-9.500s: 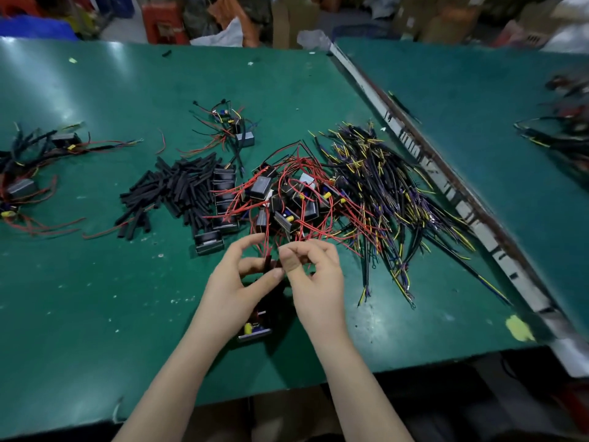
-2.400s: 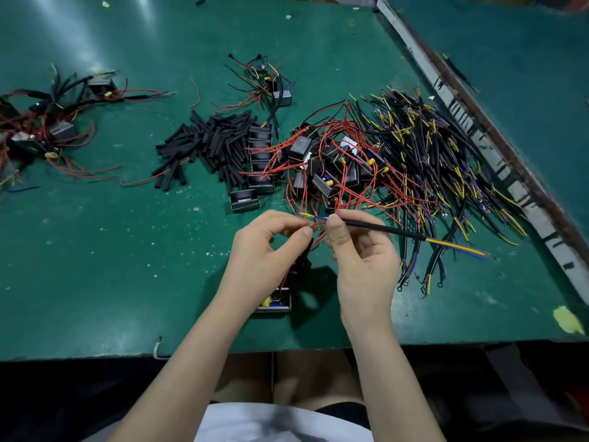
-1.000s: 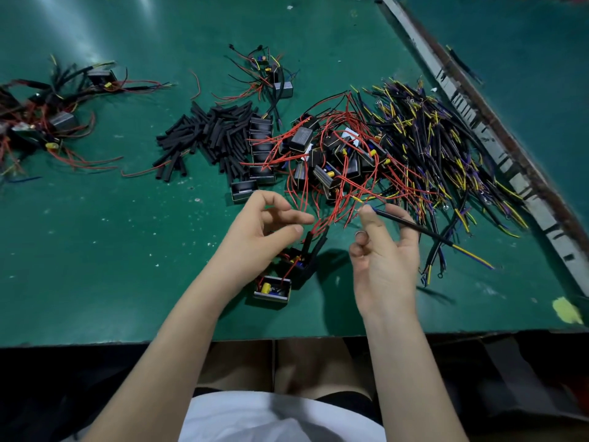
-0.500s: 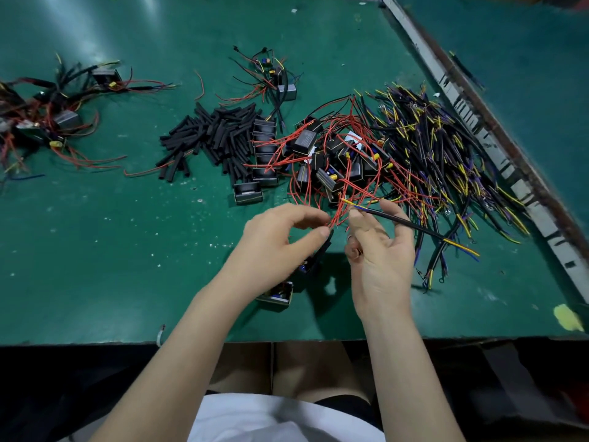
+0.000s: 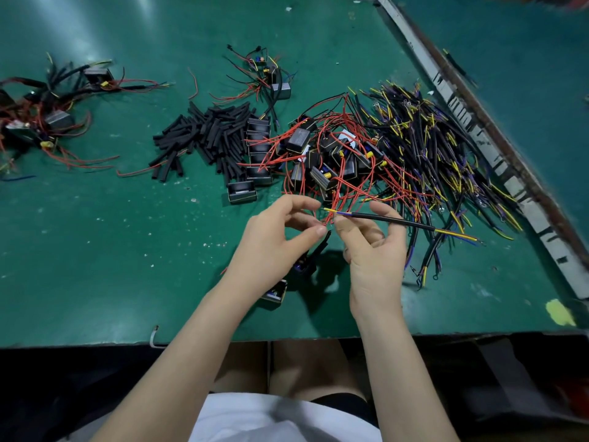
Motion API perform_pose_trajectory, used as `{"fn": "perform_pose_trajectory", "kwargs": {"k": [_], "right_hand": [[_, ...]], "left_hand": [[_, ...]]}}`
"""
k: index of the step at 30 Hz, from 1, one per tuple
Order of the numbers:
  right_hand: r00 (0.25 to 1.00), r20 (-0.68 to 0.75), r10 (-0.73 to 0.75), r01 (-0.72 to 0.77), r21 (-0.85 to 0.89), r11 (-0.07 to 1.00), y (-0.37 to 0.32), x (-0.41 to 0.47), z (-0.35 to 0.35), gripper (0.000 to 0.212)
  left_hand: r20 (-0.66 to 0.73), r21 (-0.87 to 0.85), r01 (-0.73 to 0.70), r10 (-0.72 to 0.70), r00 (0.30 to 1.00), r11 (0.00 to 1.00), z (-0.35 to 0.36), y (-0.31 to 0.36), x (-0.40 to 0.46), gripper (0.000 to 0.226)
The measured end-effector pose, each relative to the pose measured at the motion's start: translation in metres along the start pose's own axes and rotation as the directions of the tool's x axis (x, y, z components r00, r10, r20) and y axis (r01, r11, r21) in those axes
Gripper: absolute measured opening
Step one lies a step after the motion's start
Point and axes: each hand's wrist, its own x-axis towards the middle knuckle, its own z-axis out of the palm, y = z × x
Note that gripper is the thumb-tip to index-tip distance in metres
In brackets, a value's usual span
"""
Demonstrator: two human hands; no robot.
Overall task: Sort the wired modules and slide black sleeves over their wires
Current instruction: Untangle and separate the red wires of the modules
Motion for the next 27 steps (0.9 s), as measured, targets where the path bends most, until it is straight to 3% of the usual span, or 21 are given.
{"fn": "perform_pose_trajectory", "kwargs": {"k": [12, 27], "right_hand": [[0.977, -0.058, 0.203, -0.196, 0.105, 0.975, -0.0028, -0.0013, 0.0028, 0.035], [0.985, -0.093, 0.143, -0.137, 0.067, 0.988, 0.0007, 0.0025, 0.0085, 0.035]], "left_hand": [[0.002, -0.052, -0.006, 0.006, 1.000, 0.999, 0.0032, -0.0025, 0.0022, 0.011], [-0.056, -0.030, -0.015, 0.013, 0.998, 0.999, 0.0068, -0.0064, 0.0051, 0.017]]}}
